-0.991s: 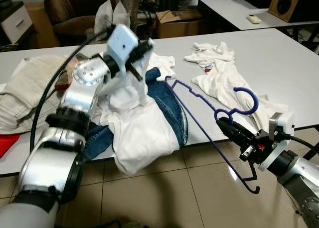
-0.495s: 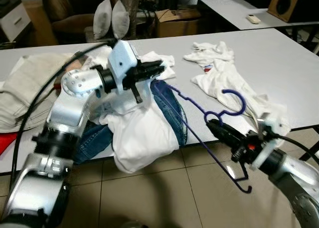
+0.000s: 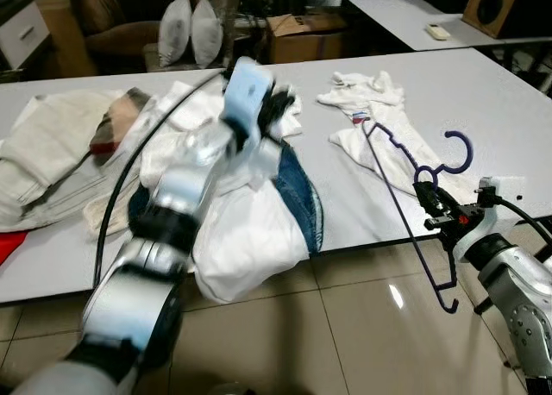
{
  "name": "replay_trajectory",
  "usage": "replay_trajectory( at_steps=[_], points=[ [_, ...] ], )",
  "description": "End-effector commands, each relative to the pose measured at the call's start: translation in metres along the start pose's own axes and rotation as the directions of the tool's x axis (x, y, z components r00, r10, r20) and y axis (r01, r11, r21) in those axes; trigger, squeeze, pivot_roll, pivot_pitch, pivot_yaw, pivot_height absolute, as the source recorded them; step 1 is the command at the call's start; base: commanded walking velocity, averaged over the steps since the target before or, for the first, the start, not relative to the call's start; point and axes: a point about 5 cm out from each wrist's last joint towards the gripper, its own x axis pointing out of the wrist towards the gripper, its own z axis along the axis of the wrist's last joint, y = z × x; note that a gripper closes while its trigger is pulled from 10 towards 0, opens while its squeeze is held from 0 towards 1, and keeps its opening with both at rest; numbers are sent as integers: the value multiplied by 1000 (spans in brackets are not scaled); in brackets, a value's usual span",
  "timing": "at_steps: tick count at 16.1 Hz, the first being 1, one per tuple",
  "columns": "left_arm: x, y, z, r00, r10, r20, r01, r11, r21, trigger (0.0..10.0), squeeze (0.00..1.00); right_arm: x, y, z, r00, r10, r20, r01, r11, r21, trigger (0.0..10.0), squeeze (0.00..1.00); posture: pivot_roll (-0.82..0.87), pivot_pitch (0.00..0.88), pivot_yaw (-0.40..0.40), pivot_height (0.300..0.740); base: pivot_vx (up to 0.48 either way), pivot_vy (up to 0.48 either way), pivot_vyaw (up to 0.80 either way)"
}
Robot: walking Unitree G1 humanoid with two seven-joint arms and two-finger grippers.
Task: Hang hanger
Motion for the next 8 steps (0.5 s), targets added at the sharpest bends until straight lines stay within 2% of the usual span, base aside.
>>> replay_trajectory(
  at_steps=[1, 2, 3, 6, 8],
  points=[
    [1, 1, -2, 999, -39, -26, 38, 999, -35, 10000, 1000, -3, 0, 1, 1000, -26, 15, 26, 1000, -8, 10000, 0, -25, 0, 82, 740, 0, 0, 0],
    [0, 0, -5, 997, -69, -43, 67, 997, -45, 10000, 1000, -4, 2, -1, 999, -41, 12, 41, 999, -12, 10000, 0, -31, 0, 92, 740, 0, 0, 0],
    [-4, -3, -20, 983, -147, -108, 137, 986, -93, 10000, 1000, -7, 5, -4, 999, -48, 9, 48, 999, -12, 10000, 0, -43, 0, 108, 740, 0, 0, 0],
    [-21, -13, -48, 916, -325, -236, 312, 946, -93, 10000, 1000, -11, 15, -13, 999, -35, -15, 34, 999, -12, 10000, 0, -52, 0, 116, 740, 0, 0, 0],
    [-28, -15, -49, 907, -351, -233, 336, 936, -103, 10000, 1000, -10, 14, -12, 999, -41, -11, 41, 999, -11, 10000, 0, -45, 0, 107, 740, 0, 0, 0]
  ],
)
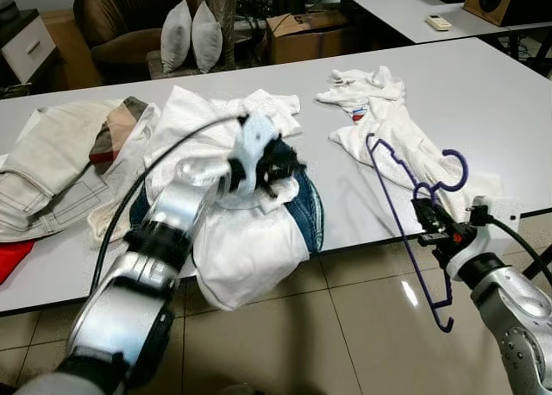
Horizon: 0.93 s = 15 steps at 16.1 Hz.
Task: Hang hanger
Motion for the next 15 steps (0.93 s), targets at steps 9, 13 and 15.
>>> replay_trajectory(
  at_steps=[9, 13, 15],
  points=[
    [-106, 38, 5, 967, 256, -21, -251, 959, 128, 10000, 0, 17, 14, 4, 995, 95, 6, -95, 995, -29, 10000, 0, 16, 0, 44, 740, 0, 0, 0],
    [-79, -5, -3, 999, -6, -45, 13, 987, 160, 10000, 0, 15, 12, 3, 995, 95, -21, -96, 994, -53, 10000, 0, -16, 2, 43, 740, 0, 0, 0],
    [-67, -10, -14, 995, 8, -95, 9, 984, 180, 10000, 0, 9, 5, 2, 998, 60, -35, -62, 996, -69, 10000, 0, -30, 2, 51, 740, 0, 0, 0]
  ],
)
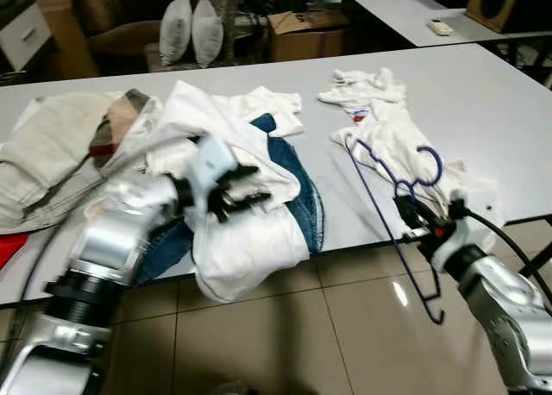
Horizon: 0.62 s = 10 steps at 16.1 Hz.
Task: Hang hanger
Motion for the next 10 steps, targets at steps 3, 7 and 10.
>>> replay_trajectory(
  at_steps=[3, 7, 10],
  points=[
    [-5, 12, -18, 983, 154, -100, -148, 987, 63, 10000, 0, -5, -4, 2, 1000, -28, -2, 28, 999, -18, 10000, 0, -28, 2, 60, 740, 0, 0, 0],
    [-43, 21, -12, 962, 269, 42, -266, 962, -51, 10000, 0, -5, 20, 11, 991, 103, 91, -104, 995, 1, 10000, 0, -31, 0, 77, 740, 0, 0, 0],
    [-72, 24, -14, 969, 245, 16, -244, 969, -39, 10000, 0, -13, 48, 24, 921, 372, 113, -366, 928, -69, 10000, 0, -41, 1, 78, 740, 0, 0, 0]
  ],
)
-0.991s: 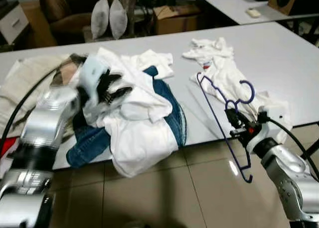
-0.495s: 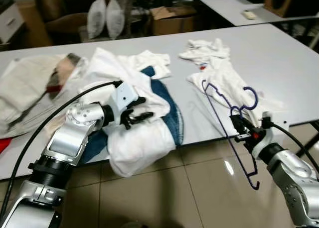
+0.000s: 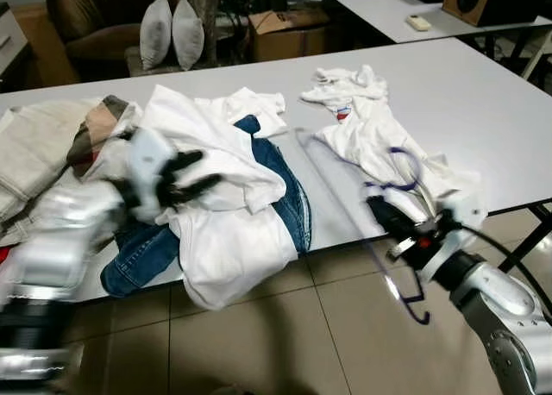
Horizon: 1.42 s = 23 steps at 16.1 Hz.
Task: Hang hanger
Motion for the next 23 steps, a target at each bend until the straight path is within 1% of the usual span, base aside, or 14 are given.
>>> replay_trajectory(
  at_steps=[1, 2, 3, 6, 7, 8, 11, 12, 13, 14, 15, 17, 19, 23],
  points=[
    [-6, 1, -5, 999, 1, -45, 0, 1000, 12, 10000, 0, -1, 2, 3, 999, 38, 1, -38, 999, -4, 10000, 0, -35, 3, 67, 740, 0, 0, 0],
    [-16, 11, -10, 990, 67, -126, -54, 993, 103, 10000, 0, -2, -1, 3, 999, 37, -5, -37, 999, -8, 10000, 0, -27, 4, 58, 740, 0, 0, 0],
    [-23, 16, -12, 981, 103, -162, -77, 984, 160, 10000, 0, -2, -5, 2, 999, 35, -8, -35, 999, -8, 10000, 0, -15, 5, 46, 740, 0, 0, 0],
    [-29, 15, -22, 969, 87, -232, -45, 983, 180, 10000, 0, 0, -8, 2, 999, 44, -12, -44, 999, -7, 10000, 0, 1, 0, 40, 740, 0, 0, 0],
    [-24, 14, -27, 962, 95, -256, -42, 978, 204, 10000, 0, 1, -9, 2, 999, 39, -9, -39, 999, -5, 10000, 0, 10, 0, 40, 740, 0, 0, 0],
    [-11, 14, -30, 962, 114, -250, -51, 968, 245, 10000, 0, 2, -10, 1, 1000, 24, -3, -24, 1000, 5, 10000, 0, 11, 1, 46, 740, 0, 0, 0],
    [4, 11, -36, 961, 108, -253, -34, 959, 283, 10000, 0, 2, -8, 0, 1000, 9, -1, -9, 1000, 8, 10000, 0, -19, 1, 74, 740, 0, 0, 0],
    [10, 16, -38, 956, 146, -253, -63, 949, 310, 10000, 0, -6, -6, -3, 1000, -15, -22, 16, 1000, 8, 10000, 0, -51, 3, 97, 740, 0, 0, 0],
    [12, 19, -39, 955, 170, -243, -90, 947, 310, 8824, 0, -12, -7, -6, 998, -40, -43, 41, 999, 6, 10000, 0, -60, 5, 102, 740, 0, 0, 0],
    [15, 23, -38, 954, 197, -226, -121, 942, 312, 549, 0, -18, -9, -8, 997, -59, -58, 59, 998, 4, 10000, 0, -66, 7, 102, 740, 0, 0, 0],
    [19, 26, -36, 952, 223, -208, -152, 939, 310, 0, 0, -22, -10, -8, 996, -66, -67, 66, 998, 2, 10000, 0, -68, 4, 98, 740, 0, 0, 0],
    [23, 30, -32, 951, 254, -178, -188, 928, 323, 0, 0, -24, -16, -7, 994, -58, -90, 56, 998, -21, 10000, 0, -66, 0, 92, 740, 0, 0, 0],
    [23, 31, -31, 954, 256, -154, -201, 932, 301, 0, 0, -24, -18, -3, 994, -64, -83, 62, 998, -28, 10000, 0, -64, 0, 92, 740, 0, 0, 0],
    [27, 31, -30, 960, 246, -131, -199, 935, 294, 0, 0, -24, -16, -6, 994, -57, -95, 56, 998, -17, 10000, 0, -52, 7, 80, 740, 0, 0, 0]
  ],
)
